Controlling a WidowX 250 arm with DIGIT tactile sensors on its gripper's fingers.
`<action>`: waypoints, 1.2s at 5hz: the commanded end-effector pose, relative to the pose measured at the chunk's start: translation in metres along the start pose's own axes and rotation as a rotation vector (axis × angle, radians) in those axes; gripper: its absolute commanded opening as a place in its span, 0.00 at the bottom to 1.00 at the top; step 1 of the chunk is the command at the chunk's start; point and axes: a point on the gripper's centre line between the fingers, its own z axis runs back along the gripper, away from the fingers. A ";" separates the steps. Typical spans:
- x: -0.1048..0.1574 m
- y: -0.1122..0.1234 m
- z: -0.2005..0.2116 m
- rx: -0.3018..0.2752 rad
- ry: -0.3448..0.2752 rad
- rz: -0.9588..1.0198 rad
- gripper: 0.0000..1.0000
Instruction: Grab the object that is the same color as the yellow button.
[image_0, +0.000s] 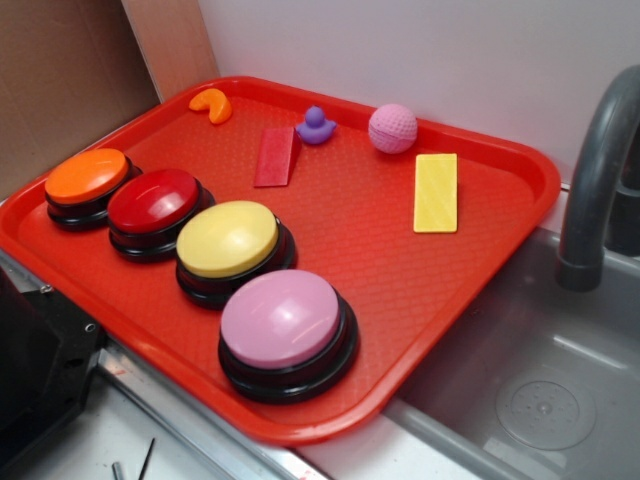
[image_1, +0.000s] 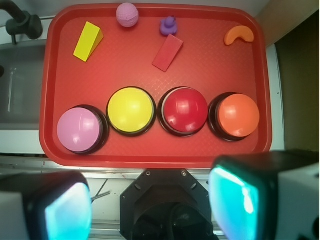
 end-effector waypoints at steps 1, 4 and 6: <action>0.000 0.000 0.000 0.000 0.000 0.000 1.00; 0.052 -0.031 -0.034 -0.027 -0.079 0.322 1.00; 0.096 -0.058 -0.074 -0.099 -0.104 0.563 1.00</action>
